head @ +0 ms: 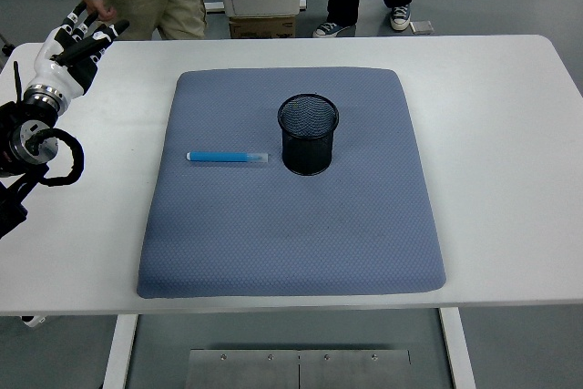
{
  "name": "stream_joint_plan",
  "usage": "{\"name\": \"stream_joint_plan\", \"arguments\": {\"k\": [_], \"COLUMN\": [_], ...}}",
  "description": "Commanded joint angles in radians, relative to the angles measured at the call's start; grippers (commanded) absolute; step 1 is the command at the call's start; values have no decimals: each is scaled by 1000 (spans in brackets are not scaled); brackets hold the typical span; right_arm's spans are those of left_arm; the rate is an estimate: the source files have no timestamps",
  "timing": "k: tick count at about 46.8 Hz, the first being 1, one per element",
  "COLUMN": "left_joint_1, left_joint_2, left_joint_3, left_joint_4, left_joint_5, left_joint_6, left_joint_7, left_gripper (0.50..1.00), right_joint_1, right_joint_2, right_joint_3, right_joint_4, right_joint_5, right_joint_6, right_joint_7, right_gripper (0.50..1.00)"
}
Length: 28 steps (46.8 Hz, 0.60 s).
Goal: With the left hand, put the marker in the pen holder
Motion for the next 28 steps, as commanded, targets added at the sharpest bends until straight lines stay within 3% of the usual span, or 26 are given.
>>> {"name": "stream_joint_plan", "arguments": {"k": [1, 22, 28], "left_joint_1": [8, 14, 11], "left_joint_2": [0, -6, -5], "left_joint_3": [0, 0, 5], "left_joint_4": [0, 1, 1], "left_joint_5": [2, -18, 18], "left_joint_6": [-1, -7, -35], "left_joint_7": [-3, -7, -4], "left_gripper": [1000, 1000, 1000], "right_joint_1": [0, 0, 0], "right_joint_2": [0, 0, 0], "right_joint_3": [0, 0, 0], "right_joint_4": [0, 0, 0], "right_joint_5": [0, 0, 0], "right_joint_6": [0, 0, 0], "right_joint_7": [0, 0, 0], "right_gripper": [1000, 1000, 1000]}}
